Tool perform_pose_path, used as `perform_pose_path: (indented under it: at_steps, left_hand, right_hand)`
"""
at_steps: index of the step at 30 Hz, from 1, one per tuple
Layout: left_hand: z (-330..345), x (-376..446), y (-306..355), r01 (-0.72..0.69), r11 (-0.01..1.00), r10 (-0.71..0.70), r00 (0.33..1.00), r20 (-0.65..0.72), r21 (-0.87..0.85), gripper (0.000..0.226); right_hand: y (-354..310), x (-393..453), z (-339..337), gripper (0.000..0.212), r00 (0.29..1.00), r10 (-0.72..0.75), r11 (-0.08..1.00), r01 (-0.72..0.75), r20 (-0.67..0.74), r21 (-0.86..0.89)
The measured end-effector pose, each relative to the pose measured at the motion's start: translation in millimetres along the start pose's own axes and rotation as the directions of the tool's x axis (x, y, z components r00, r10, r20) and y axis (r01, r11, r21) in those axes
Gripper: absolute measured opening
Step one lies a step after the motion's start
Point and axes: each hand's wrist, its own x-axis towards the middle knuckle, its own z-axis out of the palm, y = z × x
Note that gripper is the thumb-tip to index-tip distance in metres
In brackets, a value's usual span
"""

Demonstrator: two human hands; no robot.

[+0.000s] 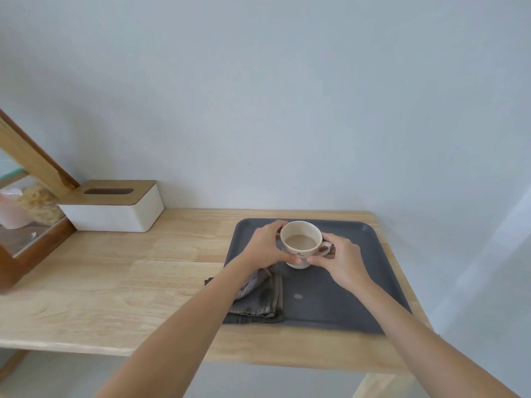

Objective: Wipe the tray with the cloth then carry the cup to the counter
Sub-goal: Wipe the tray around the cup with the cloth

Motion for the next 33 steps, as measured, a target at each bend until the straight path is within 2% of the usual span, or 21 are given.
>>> perform_pose_path:
  at_steps: [5, 11, 22, 24, 25, 27, 28, 29, 30, 31, 33]
  left_hand:
    - [-37.2, 22.2, -17.3, -0.044, 0.999, 0.044, 0.999, -0.021, -0.012, 0.073]
    - [-70.7, 41.5, -48.9, -0.011, 1.000, 0.011, 0.998, -0.057, 0.010, 0.076]
    - [-77.0, 45.8, -75.7, 0.026, 1.000, -0.026, 0.999, -0.041, 0.004, 0.075]
    - [-76.6, 44.0, -76.3, 0.031, 1.000, -0.031, 0.999, -0.038, 0.004, 0.077]
    - [-76.3, 42.0, -76.3, 0.036, 0.999, -0.036, 0.999, -0.029, -0.003, 0.081]
    - [-76.5, 35.5, -77.6, 0.062, 0.998, -0.062, 0.998, -0.004, -0.022, 0.098]
    - [-77.0, 30.5, -78.9, 0.080, 0.996, -0.080, 0.997, -0.008, -0.029, 0.103]
    - [-78.1, 24.1, -80.3, 0.093, 0.995, -0.094, 0.995, -0.031, -0.035, 0.103]
    - [-79.7, 17.2, -81.9, 0.103, 0.994, -0.105, 0.992, -0.071, -0.034, 0.098]
    - [-81.7, 10.0, -83.4, 0.111, 0.993, -0.113, 0.986, -0.119, -0.028, 0.091]
    - [-85.0, -6.1, -85.8, 0.113, 0.994, -0.110, 0.974, -0.199, 0.008, 0.075]
  right_hand:
    - [-23.3, 34.3, 17.9, 0.043, 0.999, -0.033, 0.999, 0.032, 0.023, 0.018]
    - [-43.6, 69.1, 51.9, 0.045, 0.997, -0.059, 0.998, 0.058, 0.040, 0.015]
    - [-36.7, 85.1, 77.4, 0.045, 0.992, 0.014, 1.000, -0.014, 0.124, 0.004]
    - [-38.7, 84.0, 77.7, 0.049, 0.988, 0.022, 0.999, -0.016, 0.154, -0.043]
    - [-39.3, 81.1, 78.0, 0.056, 0.989, 0.044, 0.995, -0.031, 0.138, -0.100]
    - [-43.5, 64.6, 76.2, 0.068, 0.994, 0.110, 0.984, -0.110, -0.005, -0.143]
    - [-48.1, 51.7, 74.7, 0.063, 0.992, 0.080, 0.988, -0.091, -0.093, -0.124]
    - [-53.7, 37.3, 73.5, 0.052, 0.988, -0.010, 0.992, -0.009, -0.154, -0.122]
    - [-60.4, 22.8, 72.9, 0.041, 0.981, -0.121, 0.983, 0.097, -0.152, -0.157]
    - [-69.0, 8.2, 72.5, 0.035, 0.975, -0.213, 0.962, 0.198, -0.060, -0.190]
    - [-86.1, -18.1, 77.9, 0.039, 0.916, -0.291, 0.912, 0.353, 0.277, -0.210]
